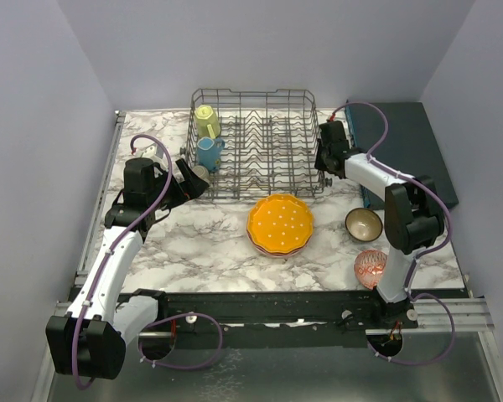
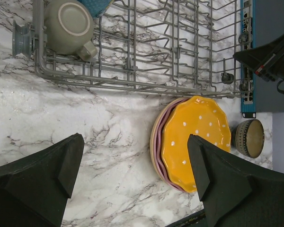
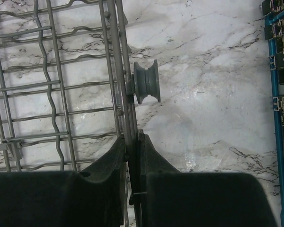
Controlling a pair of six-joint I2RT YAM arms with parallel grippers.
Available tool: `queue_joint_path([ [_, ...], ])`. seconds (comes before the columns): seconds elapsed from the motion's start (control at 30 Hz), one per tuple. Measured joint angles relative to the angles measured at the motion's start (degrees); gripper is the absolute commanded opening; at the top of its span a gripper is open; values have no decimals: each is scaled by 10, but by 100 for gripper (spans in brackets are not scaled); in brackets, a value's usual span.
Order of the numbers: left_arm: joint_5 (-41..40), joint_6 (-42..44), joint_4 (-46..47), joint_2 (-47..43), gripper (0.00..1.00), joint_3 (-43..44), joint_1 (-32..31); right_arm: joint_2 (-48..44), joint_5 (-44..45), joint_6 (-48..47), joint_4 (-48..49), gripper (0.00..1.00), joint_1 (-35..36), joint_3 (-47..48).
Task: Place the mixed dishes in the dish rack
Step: Move the dish rack to the center of the board.
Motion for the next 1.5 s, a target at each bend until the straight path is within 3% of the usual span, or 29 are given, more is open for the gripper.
queue_joint_path([
  [0.6,0,0,0,0,99,0,0,0,-2,-22,-13,2,-5,17],
  [1.07,0,0,0,0,99,0,0,0,-2,8,-14,40,-17,17],
  [1.5,0,0,0,0,99,0,0,-31,-3,21,-18,53,-24,-5],
])
